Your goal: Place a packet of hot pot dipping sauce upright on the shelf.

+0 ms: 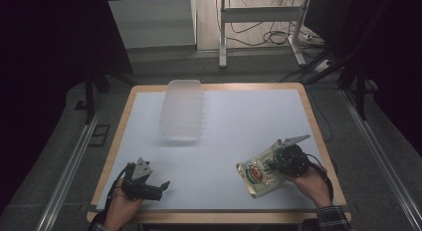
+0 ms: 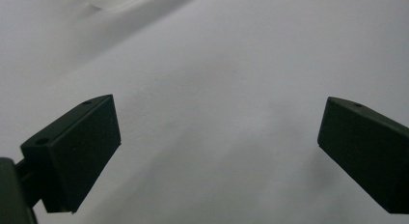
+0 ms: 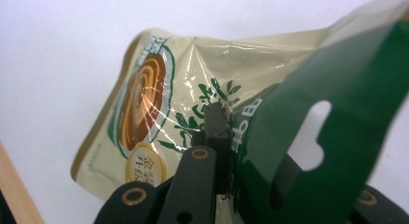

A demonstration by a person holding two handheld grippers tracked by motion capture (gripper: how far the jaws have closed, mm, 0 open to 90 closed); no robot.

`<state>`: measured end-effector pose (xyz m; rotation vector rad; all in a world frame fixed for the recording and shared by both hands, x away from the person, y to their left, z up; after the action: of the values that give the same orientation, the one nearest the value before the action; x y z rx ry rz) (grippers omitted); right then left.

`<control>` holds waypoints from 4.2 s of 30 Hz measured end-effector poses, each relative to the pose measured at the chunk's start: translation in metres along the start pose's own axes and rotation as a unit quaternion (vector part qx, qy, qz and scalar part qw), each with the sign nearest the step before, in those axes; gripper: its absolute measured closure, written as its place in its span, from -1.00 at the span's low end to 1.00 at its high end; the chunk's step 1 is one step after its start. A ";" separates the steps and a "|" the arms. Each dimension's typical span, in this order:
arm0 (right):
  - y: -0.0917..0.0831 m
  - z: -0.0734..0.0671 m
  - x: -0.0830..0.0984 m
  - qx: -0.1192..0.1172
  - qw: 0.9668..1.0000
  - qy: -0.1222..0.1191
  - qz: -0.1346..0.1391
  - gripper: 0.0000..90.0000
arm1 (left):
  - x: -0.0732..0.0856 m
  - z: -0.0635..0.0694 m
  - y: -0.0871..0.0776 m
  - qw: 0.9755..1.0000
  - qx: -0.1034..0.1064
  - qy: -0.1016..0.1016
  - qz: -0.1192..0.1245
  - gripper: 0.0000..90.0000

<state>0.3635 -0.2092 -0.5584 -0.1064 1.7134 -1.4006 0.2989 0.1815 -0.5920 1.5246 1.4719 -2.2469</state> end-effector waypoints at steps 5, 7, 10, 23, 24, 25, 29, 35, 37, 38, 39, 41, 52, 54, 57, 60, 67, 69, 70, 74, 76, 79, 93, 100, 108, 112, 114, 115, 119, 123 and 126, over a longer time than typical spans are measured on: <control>-0.009 -0.005 -0.008 0.002 1.000 -0.015 0.022 0.98 | 0.000 0.000 0.000 1.000 -0.002 0.000 0.000 -0.97; -0.012 -0.006 -0.011 -0.003 1.000 -0.013 0.026 0.98 | 0.000 0.000 0.000 1.000 -0.002 -0.001 0.000 -0.98; -0.017 -0.009 -0.016 -0.014 0.999 -0.011 0.030 0.98 | 0.000 -0.001 0.000 1.000 -0.003 -0.001 0.000 -0.98; -0.036 -0.022 -0.042 -0.024 0.997 -0.041 0.060 0.99 | 0.000 -0.001 0.000 1.000 -0.003 -0.003 0.003 -0.97; -0.038 -0.023 -0.045 -0.026 0.997 -0.045 0.061 0.99 | 0.000 -0.001 0.000 1.000 -0.003 -0.003 0.003 -0.98; -0.039 -0.024 -0.047 -0.027 0.997 -0.046 0.063 0.99 | 0.000 -0.001 0.000 1.000 -0.003 -0.003 0.003 -0.97; -0.044 -0.028 -0.057 -0.028 0.996 -0.057 0.069 0.99 | 0.000 -0.001 -0.001 1.000 -0.003 -0.002 0.002 -0.98; -0.047 -0.026 -0.071 -0.012 0.994 -0.071 0.077 0.98 | 0.000 -0.002 -0.001 1.000 -0.003 -0.003 0.002 -0.97; -0.047 -0.023 -0.075 -0.005 0.994 -0.074 0.077 0.98 | 0.000 -0.002 -0.001 1.000 -0.003 -0.003 0.003 -0.98; -0.048 -0.021 -0.078 -0.003 0.994 -0.075 0.078 0.98 | -0.001 -0.002 -0.001 1.000 -0.003 -0.005 0.005 -0.97; -0.048 -0.020 -0.080 -0.003 0.994 -0.075 0.079 0.98 | -0.001 -0.002 -0.001 1.000 -0.003 -0.005 0.005 -0.97; -0.049 -0.017 -0.086 -0.005 0.994 -0.077 0.081 0.98 | -0.001 -0.002 -0.002 1.000 -0.005 -0.006 0.006 -0.97; -0.045 -0.013 -0.114 -0.009 0.991 -0.098 0.090 0.98 | -0.001 -0.003 -0.002 1.000 -0.005 -0.004 0.005 -0.97; -0.043 -0.013 -0.120 -0.010 0.990 -0.102 0.092 0.98 | -0.001 -0.002 -0.002 1.000 -0.005 -0.005 0.006 -0.97; -0.039 -0.012 -0.130 -0.013 0.990 -0.105 0.094 0.98 | -0.001 -0.002 -0.002 1.000 -0.005 -0.005 0.006 -0.98; -0.036 -0.011 -0.138 -0.017 0.989 -0.109 0.094 0.98 | -0.001 -0.002 -0.002 1.000 -0.004 -0.006 0.006 -0.98; -0.028 -0.013 -0.160 -0.020 0.987 -0.124 0.100 0.98 | -0.001 -0.002 -0.003 1.000 -0.004 -0.005 0.005 -0.97; -0.027 -0.013 -0.166 -0.022 0.986 -0.128 0.101 0.98 | -0.001 -0.002 -0.003 1.000 -0.004 -0.005 0.005 -0.97; -0.026 -0.013 -0.169 -0.022 0.986 -0.130 0.103 0.98 | -0.001 -0.002 -0.003 1.000 -0.004 -0.005 0.005 -0.97; -0.022 -0.015 -0.180 -0.026 0.985 -0.137 0.104 0.98 | -0.001 -0.002 -0.003 1.000 -0.004 -0.005 0.006 -0.97; -0.019 -0.015 -0.185 -0.026 0.984 -0.142 0.104 0.98 | 0.000 -0.002 -0.003 1.000 -0.003 -0.005 0.005 -0.97; -0.016 -0.016 -0.193 -0.028 0.983 -0.146 0.105 0.98 | 0.000 -0.002 -0.003 1.000 -0.003 -0.005 0.005 -0.97; 0.010 -0.013 -0.224 -0.026 0.981 -0.164 0.097 0.98 | 0.000 -0.002 -0.003 1.000 -0.002 -0.006 0.007 -0.98; 0.023 -0.012 -0.237 -0.027 0.980 -0.172 0.095 0.98 | 0.000 -0.004 -0.004 1.000 -0.003 -0.009 0.009 -0.98; 0.039 -0.018 -0.256 -0.034 0.976 -0.194 0.089 0.98 | 0.000 -0.004 -0.004 1.000 -0.003 -0.008 0.010 -0.98; 0.046 -0.024 -0.263 -0.040 0.974 -0.205 0.084 0.98 | 0.000 -0.004 -0.004 1.000 -0.002 -0.010 0.011 -0.98; 0.049 -0.026 -0.267 -0.041 0.973 -0.211 0.081 0.98 | 0.000 -0.004 -0.004 1.000 -0.002 -0.009 0.011 -0.98; 0.051 -0.028 -0.269 -0.042 0.973 -0.214 0.079 0.98 | 0.000 -0.004 -0.004 1.000 -0.002 -0.010 0.011 -0.98; 0.055 -0.032 -0.276 -0.046 0.971 -0.224 0.076 0.98 | 0.000 -0.004 -0.004 1.000 -0.002 -0.010 0.011 -0.98; 0.064 -0.041 -0.288 -0.045 0.967 -0.239 0.072 0.98 | -0.001 -0.004 -0.005 1.000 -0.001 -0.010 0.012 -0.98; 0.068 -0.046 -0.296 -0.042 0.966 -0.244 0.074 0.98 | -0.001 -0.004 -0.004 1.000 -0.002 -0.010 0.012 -0.98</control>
<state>0.5394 0.0166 -0.4473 -0.3361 1.3385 -1.0808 0.2996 0.1865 -0.5888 1.5074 1.4433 -2.2384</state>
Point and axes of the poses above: each handheld gripper's, and its own axes: y roughly forward along the jaws, x roughly out of its underside, z roughly to its right, the point moved 9 cm from there along y, roughly forward along the jaws, and after that the axes turned 10 degrees about x, right-handed, at the moved point
